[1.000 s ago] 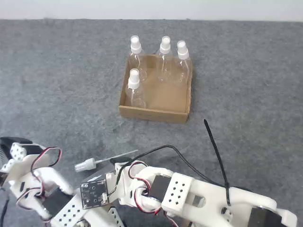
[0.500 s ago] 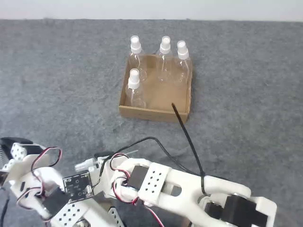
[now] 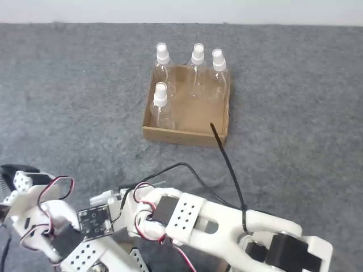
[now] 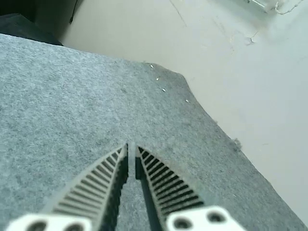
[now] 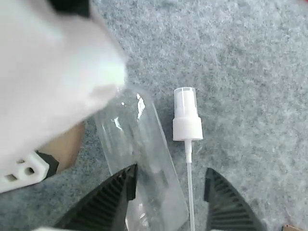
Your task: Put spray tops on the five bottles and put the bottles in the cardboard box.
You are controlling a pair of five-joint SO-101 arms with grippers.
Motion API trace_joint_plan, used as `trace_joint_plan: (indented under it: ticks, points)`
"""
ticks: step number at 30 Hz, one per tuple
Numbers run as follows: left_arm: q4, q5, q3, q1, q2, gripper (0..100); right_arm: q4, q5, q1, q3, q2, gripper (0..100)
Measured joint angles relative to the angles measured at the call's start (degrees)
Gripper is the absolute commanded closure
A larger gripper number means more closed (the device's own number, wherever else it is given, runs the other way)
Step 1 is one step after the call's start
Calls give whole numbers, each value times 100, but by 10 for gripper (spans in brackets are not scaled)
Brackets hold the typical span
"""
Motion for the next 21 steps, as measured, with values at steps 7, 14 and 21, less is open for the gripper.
trace_joint_plan:
  ticks: [7,14,21]
  points:
    - [-35,0,-18,-9,9,977,246,0,378,149,352,764]
    - [-35,0,-18,0,9,977,264,-571,360,149,369,764]
    - [-35,0,-18,9,9,977,123,-607,360,149,369,764]
